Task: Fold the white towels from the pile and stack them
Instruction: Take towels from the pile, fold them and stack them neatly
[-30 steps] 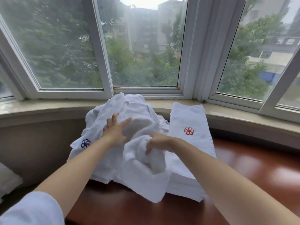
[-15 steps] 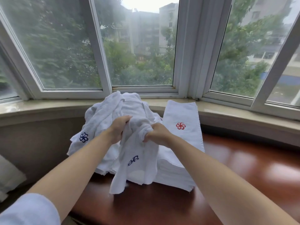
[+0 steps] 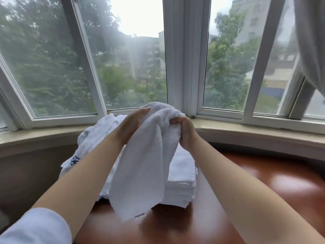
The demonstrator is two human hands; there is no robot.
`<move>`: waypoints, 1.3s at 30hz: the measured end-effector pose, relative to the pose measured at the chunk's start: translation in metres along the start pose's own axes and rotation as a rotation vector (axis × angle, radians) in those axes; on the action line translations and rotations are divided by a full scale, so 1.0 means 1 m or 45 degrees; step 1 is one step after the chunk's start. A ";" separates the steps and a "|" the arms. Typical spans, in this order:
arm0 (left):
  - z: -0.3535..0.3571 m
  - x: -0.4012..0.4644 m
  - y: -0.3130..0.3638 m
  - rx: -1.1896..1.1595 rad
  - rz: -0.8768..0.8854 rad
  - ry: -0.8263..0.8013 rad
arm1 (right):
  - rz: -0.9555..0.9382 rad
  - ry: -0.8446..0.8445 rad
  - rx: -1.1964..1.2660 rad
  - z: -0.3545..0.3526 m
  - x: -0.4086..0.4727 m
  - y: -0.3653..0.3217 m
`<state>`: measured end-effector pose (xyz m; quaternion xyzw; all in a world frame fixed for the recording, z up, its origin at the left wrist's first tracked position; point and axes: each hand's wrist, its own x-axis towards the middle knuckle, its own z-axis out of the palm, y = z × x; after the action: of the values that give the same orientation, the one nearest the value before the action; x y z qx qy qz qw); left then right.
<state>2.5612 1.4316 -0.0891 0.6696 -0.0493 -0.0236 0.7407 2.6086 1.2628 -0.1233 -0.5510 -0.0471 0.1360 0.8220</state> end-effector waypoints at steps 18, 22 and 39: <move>0.161 0.064 -0.123 0.528 -0.778 -1.001 | 1.087 0.076 -0.885 -0.228 -0.065 -0.028; 0.192 0.091 -0.149 0.143 -0.530 -0.586 | 0.684 0.272 -0.780 -0.252 -0.048 -0.012; 0.213 0.058 -0.347 0.881 -0.822 -0.069 | 0.873 0.876 -0.829 -0.320 -0.054 0.174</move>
<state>2.6070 1.1797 -0.4110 0.8572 0.1372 -0.2522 0.4274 2.5993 1.0239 -0.4032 -0.7715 0.3641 0.1860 0.4874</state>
